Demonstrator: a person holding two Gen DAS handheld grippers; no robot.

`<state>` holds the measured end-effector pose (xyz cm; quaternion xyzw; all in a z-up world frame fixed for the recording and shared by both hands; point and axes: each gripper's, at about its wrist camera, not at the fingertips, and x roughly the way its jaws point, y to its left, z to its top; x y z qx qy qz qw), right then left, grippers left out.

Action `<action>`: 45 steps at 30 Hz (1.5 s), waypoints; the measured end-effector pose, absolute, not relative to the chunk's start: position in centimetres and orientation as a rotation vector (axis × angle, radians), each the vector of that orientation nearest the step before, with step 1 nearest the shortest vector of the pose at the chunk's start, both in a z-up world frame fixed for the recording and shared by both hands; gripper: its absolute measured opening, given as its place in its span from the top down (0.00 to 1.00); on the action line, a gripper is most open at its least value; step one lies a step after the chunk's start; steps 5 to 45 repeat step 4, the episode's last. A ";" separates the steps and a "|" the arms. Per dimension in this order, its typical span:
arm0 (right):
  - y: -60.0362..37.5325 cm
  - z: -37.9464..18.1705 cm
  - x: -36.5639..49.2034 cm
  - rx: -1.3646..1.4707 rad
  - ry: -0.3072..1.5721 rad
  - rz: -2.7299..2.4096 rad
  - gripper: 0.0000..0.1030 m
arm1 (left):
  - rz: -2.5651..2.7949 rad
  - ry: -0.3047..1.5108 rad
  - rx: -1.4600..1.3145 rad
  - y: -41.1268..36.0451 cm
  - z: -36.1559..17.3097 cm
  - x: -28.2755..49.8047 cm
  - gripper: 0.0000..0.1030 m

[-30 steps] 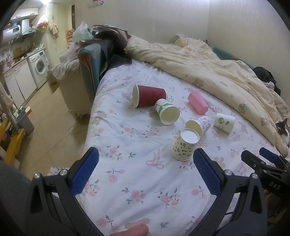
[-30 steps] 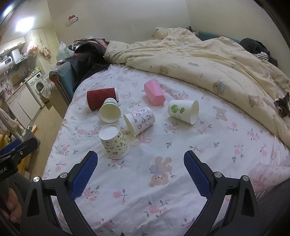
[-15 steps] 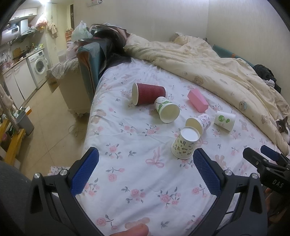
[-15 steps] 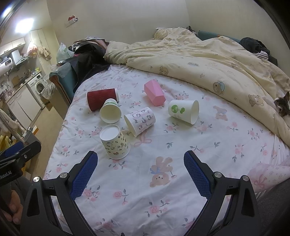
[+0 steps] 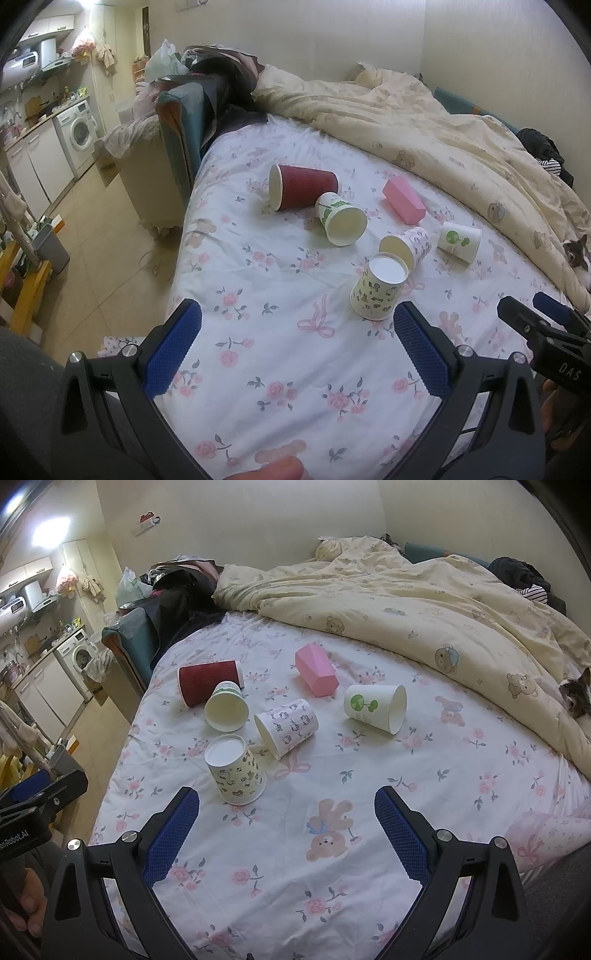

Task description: Flip cup upside down

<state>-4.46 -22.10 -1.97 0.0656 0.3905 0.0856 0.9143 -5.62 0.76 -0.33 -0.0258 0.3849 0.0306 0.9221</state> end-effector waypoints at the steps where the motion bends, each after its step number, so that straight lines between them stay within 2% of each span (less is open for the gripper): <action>1: -22.1 -1.9 -4.5 0.137 0.805 0.176 0.05 | 0.060 0.793 -0.053 0.8 -0.4 -5.6 0.00; 45: -22.0 -1.9 -4.5 0.139 0.806 0.175 0.05 | 0.051 0.804 -0.069 1.0 -0.5 -5.6 0.00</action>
